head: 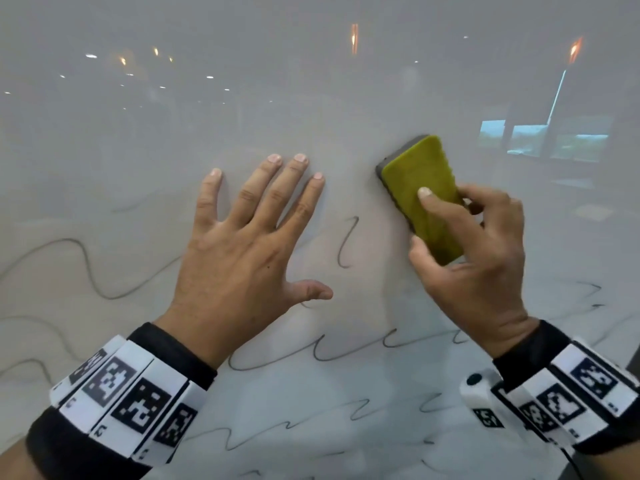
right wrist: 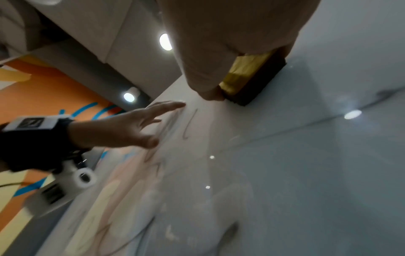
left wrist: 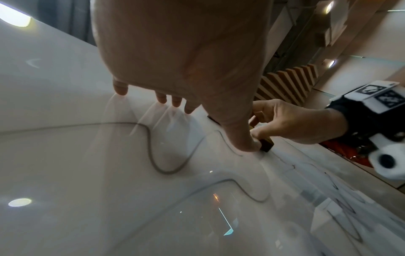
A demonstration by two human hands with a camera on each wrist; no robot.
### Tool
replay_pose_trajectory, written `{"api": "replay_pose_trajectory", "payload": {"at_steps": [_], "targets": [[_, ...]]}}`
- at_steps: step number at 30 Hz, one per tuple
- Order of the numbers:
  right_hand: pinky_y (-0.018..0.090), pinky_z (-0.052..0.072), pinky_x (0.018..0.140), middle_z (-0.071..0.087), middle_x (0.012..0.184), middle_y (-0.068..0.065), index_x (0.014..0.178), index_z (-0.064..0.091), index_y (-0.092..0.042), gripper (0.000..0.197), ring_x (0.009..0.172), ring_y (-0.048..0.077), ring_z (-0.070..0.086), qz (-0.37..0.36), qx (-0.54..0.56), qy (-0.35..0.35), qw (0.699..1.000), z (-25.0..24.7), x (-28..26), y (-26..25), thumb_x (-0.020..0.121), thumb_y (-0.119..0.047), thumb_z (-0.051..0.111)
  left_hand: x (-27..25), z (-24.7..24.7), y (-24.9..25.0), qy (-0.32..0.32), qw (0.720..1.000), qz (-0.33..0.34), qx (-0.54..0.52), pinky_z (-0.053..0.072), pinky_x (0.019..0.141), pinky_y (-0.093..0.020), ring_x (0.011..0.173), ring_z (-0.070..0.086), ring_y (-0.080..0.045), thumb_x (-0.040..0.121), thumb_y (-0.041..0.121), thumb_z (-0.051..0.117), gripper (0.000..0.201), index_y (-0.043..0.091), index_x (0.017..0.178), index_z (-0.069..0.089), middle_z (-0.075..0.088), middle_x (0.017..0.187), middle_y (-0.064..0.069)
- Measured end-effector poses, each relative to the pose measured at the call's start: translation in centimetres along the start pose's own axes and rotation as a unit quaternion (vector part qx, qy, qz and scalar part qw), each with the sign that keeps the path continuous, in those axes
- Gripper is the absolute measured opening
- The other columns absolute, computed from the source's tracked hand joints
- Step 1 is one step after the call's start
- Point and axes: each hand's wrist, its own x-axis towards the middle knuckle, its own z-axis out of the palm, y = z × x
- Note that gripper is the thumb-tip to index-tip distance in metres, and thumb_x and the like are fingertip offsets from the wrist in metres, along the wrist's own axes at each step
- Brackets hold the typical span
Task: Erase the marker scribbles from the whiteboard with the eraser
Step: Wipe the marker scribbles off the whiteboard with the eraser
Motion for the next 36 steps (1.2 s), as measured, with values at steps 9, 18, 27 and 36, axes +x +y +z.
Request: {"api": "replay_pose_trajectory", "payload": {"at_steps": [9,18,27,36], "targets": [[0.051,0.049,0.074,0.064,0.114,0.017,0.118,0.075,-0.022,0.04,0.092,0.04,0.057,-0.114,-0.002,-0.087,0.99,0.9,-1.5,-2.4,0.078,-0.015,0.073,-1.5,0.5,-1.7,-0.001,1.0,-0.004,-0.002,0.02,0.113,-0.064,0.15,0.019,-0.024,0.066,0.085,0.055,0.115,0.019,0.155,0.025,0.019,0.163,-0.004],[0.049,0.049,0.071,0.062,0.116,0.017,0.12,0.072,-0.022,0.037,0.092,0.04,0.059,-0.185,0.006,-0.125,0.975,3.3,-5.0,-6.5,0.083,-0.016,0.071,-3.3,1.2,-4.3,-0.003,1.0,-0.009,0.0,0.016,0.113,-0.066,0.151,0.013,-0.024,0.068,0.086,0.052,0.113,0.024,0.156,0.019,0.013,0.164,-0.004],[0.051,0.05,0.077,0.051,0.122,0.014,0.123,0.07,-0.019,0.041,0.097,0.039,0.054,-0.078,0.008,-0.038,0.996,3.6,-3.8,-6.2,0.082,-0.013,0.072,-4.2,1.5,-5.6,-0.003,1.0,-0.009,-0.009,0.014,0.115,-0.066,0.152,0.011,-0.024,0.068,0.087,0.049,0.113,0.025,0.157,0.018,0.012,0.165,-0.004],[0.05,0.049,0.079,0.051,0.123,0.014,0.12,0.071,-0.016,0.038,0.095,0.041,0.052,-0.066,0.03,0.001,0.997,3.4,-0.5,-4.5,0.082,-0.013,0.073,-4.4,1.2,-5.8,-0.004,1.0,-0.012,-0.01,0.017,0.114,-0.065,0.151,0.014,-0.024,0.066,0.084,0.054,0.113,0.024,0.156,0.022,0.015,0.164,-0.004]]}}
